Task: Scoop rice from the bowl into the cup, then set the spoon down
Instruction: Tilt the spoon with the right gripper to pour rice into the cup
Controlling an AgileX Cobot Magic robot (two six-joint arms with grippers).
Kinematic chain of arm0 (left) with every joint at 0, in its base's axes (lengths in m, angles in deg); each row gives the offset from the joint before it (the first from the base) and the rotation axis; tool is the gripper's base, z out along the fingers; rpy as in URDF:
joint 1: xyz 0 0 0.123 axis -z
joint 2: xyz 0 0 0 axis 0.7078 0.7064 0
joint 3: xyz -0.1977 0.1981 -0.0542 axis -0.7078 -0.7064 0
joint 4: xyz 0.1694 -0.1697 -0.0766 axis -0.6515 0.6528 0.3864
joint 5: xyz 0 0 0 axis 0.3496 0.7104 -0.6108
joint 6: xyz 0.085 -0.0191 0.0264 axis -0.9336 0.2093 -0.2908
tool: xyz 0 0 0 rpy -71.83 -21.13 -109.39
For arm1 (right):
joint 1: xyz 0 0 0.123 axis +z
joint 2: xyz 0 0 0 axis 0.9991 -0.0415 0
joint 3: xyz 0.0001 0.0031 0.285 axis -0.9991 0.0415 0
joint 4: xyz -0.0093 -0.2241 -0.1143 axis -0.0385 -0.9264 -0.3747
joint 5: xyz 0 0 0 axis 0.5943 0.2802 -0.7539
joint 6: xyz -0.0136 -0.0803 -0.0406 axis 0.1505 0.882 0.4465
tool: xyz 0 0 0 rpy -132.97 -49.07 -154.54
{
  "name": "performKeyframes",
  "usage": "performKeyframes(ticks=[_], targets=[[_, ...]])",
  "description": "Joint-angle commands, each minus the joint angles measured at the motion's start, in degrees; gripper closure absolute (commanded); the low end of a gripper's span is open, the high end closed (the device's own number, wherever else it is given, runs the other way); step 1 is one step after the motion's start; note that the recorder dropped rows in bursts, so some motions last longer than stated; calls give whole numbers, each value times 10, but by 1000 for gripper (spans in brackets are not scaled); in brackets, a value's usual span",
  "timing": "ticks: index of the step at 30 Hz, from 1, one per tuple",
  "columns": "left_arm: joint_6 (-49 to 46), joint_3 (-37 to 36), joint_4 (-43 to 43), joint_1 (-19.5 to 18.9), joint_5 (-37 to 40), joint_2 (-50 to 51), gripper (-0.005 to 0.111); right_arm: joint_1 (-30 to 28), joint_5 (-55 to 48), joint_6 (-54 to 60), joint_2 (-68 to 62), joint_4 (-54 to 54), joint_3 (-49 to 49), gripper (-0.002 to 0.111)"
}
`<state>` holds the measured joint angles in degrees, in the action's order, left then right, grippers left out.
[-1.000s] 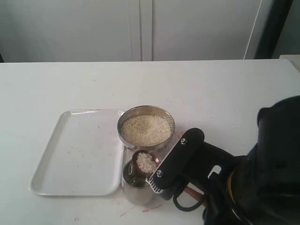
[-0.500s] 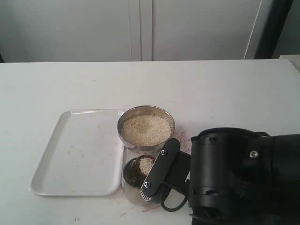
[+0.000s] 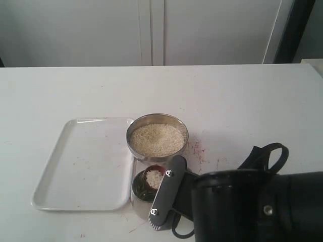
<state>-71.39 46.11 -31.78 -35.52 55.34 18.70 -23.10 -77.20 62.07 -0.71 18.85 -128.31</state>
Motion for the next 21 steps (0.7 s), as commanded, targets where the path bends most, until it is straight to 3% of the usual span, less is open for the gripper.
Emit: performKeyframes(ticks=[1,21], targets=[[0,4,4,3,-2,0,92,12,-8,-25,0,-43,2,108],[0,4,4,3,-2,0,92,12,-8,-25,0,-66,2,108]])
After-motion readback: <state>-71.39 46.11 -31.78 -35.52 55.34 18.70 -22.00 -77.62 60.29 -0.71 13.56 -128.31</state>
